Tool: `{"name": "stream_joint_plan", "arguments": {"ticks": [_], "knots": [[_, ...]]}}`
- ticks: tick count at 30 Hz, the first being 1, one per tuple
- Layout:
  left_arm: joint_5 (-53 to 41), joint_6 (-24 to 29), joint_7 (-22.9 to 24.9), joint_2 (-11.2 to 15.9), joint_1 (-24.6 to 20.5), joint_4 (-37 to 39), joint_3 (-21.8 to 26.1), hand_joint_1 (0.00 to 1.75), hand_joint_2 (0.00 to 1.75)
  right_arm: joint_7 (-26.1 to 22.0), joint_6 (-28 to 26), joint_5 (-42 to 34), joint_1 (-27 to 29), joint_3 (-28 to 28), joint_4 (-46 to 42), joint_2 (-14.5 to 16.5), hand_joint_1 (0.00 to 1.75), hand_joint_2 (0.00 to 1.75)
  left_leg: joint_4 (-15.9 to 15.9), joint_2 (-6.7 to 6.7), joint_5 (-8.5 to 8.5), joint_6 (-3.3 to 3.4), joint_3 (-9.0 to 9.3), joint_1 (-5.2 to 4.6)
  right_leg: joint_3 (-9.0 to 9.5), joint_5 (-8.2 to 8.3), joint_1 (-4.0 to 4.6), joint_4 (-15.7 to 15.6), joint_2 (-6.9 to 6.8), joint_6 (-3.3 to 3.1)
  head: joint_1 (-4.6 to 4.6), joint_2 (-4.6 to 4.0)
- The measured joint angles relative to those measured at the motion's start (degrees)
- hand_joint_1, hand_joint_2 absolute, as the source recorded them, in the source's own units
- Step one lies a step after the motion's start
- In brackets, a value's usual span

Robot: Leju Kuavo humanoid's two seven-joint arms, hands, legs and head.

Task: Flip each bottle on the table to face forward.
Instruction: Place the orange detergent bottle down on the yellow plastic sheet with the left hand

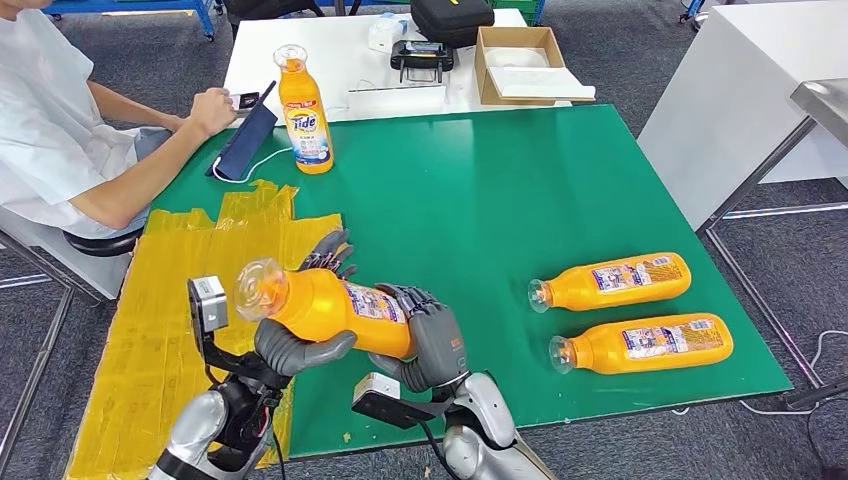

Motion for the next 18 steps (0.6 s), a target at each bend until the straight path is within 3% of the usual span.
{"name": "stream_joint_plan", "arguments": {"ticks": [1,2,4,5,18], "knots": [[-0.16,0.29,-0.20,-0.08,-0.06,0.13,-0.16,0.15,1.31,-0.15,-0.03,-0.24,0.00,0.02,-0.08,0.03,1.75,1.75,0.00,0.00,0.00,0.00,0.00,0.00,0.00,0.00,0.00,0.00,0.00,0.00,0.00,0.00],[-0.13,0.61,-0.43,-0.20,-0.09,0.25,-0.28,0.59,1.75,-0.25,0.01,-0.42,-0.01,0.04,-0.15,0.06,1.75,1.75,0.00,0.00,0.00,0.00,0.00,0.00,0.00,0.00,0.00,0.00,0.00,0.00,0.00,0.00],[0.10,1.24,-1.17,-0.50,-0.07,0.39,-0.36,1.45,1.75,-0.28,0.18,-0.67,-0.02,0.11,-0.20,0.09,1.75,1.75,0.00,0.00,0.00,0.00,-0.01,0.00,0.00,0.00,0.00,0.00,0.00,0.00,-0.01,0.00],[0.21,1.51,-1.55,-0.66,-0.05,0.41,-0.36,1.75,1.75,-0.26,0.26,-0.80,-0.03,0.14,-0.19,0.12,1.75,1.75,0.00,0.00,0.00,0.00,-0.01,0.00,0.00,0.00,0.00,0.00,0.00,0.00,0.00,0.00],[-0.54,3.14,-4.21,-1.40,-0.04,0.30,-0.18,1.75,1.75,-0.93,1.25,-3.05,-0.38,0.54,-0.17,0.57,1.75,1.75,0.00,0.00,0.00,0.00,-0.02,0.00,0.00,0.00,0.00,0.00,0.00,0.00,-0.01,0.00]]}}
